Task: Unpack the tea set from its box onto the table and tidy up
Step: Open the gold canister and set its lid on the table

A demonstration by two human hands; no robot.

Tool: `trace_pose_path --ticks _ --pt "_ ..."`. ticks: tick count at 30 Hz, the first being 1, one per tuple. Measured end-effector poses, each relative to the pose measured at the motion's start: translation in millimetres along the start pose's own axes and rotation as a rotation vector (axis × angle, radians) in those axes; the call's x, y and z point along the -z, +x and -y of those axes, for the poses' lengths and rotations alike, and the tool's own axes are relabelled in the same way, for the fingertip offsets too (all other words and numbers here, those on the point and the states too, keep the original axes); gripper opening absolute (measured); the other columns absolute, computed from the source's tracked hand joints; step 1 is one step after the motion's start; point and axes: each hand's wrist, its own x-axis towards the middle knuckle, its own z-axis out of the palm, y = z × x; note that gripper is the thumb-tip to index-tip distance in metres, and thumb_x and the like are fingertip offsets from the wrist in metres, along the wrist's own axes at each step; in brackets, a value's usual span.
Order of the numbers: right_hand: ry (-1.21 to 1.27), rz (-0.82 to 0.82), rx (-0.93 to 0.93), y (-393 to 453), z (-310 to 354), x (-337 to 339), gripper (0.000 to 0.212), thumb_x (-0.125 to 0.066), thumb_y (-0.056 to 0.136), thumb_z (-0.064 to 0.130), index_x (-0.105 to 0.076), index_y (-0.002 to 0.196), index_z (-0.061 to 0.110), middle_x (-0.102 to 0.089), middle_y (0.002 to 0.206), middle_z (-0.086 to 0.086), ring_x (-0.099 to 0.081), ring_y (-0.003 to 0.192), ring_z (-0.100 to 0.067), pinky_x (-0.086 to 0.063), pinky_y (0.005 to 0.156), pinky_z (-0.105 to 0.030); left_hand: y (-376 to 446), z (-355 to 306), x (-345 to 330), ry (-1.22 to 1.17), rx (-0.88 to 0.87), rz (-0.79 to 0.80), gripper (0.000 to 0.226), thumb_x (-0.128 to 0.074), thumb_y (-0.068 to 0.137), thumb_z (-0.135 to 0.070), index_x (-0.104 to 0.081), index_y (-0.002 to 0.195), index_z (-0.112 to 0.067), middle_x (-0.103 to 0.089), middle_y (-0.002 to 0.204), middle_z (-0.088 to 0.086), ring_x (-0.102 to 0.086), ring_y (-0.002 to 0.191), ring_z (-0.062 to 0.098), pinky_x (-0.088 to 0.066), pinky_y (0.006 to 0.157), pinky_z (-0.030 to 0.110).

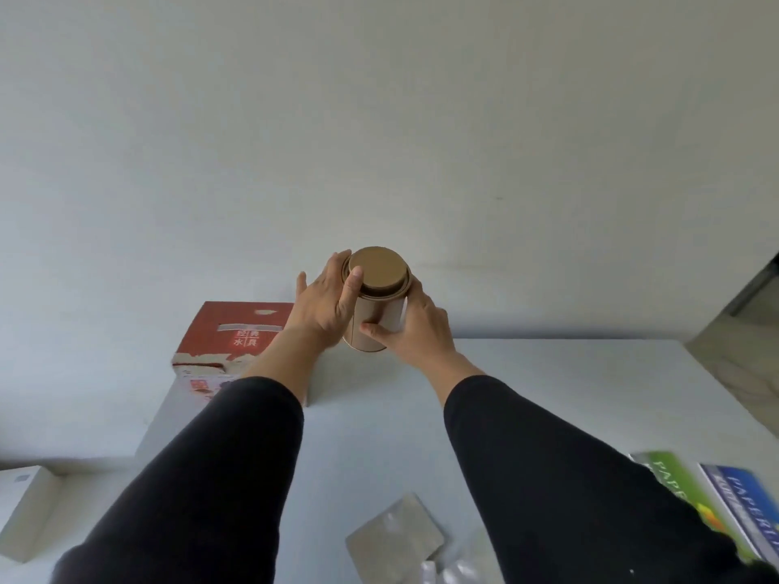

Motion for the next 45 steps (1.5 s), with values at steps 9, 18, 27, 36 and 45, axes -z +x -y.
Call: trace_pose_path --ticks 9,18,27,36,45 --pt "0.006 -0.068 -0.109 -69.6 -137.6 123.2 0.092 -0.077 0.071 0.048 -0.03 0.143 0.016 -0.052 0.138 0.001 -0.05 0.125 -0.022 -0.041 0.101 -0.036 -23.7 -155.8 -122.0 -0.02 -0.071 0.075 0.08 0.003 0.085 -0.061 -0.025 0.144 -0.015 -0.043 0.144 -0.001 -0.044 0.132 0.021 -0.014 0.114 0.055" --pt "-0.045 -0.134 -0.218 -80.6 -225.0 190.4 0.091 -0.076 0.072 0.048 -0.029 0.143 0.017 -0.05 0.139 0.003 -0.048 0.128 -0.02 -0.039 0.101 -0.038 -2.7 -237.7 -198.5 -0.023 -0.179 0.186 0.087 0.007 0.078 -0.066 -0.027 0.141 -0.018 -0.046 0.14 -0.002 -0.048 0.125 0.024 -0.022 0.11 0.055" --pt "-0.108 -0.084 -0.318 -64.1 -309.2 214.6 0.089 -0.076 0.073 0.046 -0.029 0.142 0.017 -0.05 0.138 0.001 -0.047 0.128 -0.021 -0.036 0.101 -0.037 30.0 -265.5 -281.9 -0.051 -0.173 0.33 0.07 0.0 0.089 -0.058 -0.025 0.141 -0.018 -0.05 0.135 -0.001 -0.051 0.121 0.025 -0.027 0.107 0.052" --pt "-0.09 0.082 -0.297 9.4 -410.0 195.0 0.091 -0.078 0.071 0.044 -0.027 0.144 0.02 -0.049 0.139 0.003 -0.047 0.128 -0.021 -0.036 0.1 -0.037 87.2 -253.1 -373.4 -0.009 -0.045 0.338 0.09 0.006 0.08 -0.066 -0.017 0.149 -0.013 -0.041 0.146 0.003 -0.05 0.124 0.028 -0.029 0.106 0.051" --pt "-0.082 0.207 -0.306 54.2 -467.9 166.7 0.092 -0.079 0.069 0.044 -0.029 0.142 0.019 -0.052 0.137 0.002 -0.05 0.125 -0.023 -0.038 0.102 -0.038 121.0 -228.4 -427.6 0.059 0.039 0.41 0.095 0.012 0.076 -0.066 -0.014 0.15 -0.012 -0.033 0.149 0.002 -0.053 0.115 0.031 -0.033 0.101 0.049"
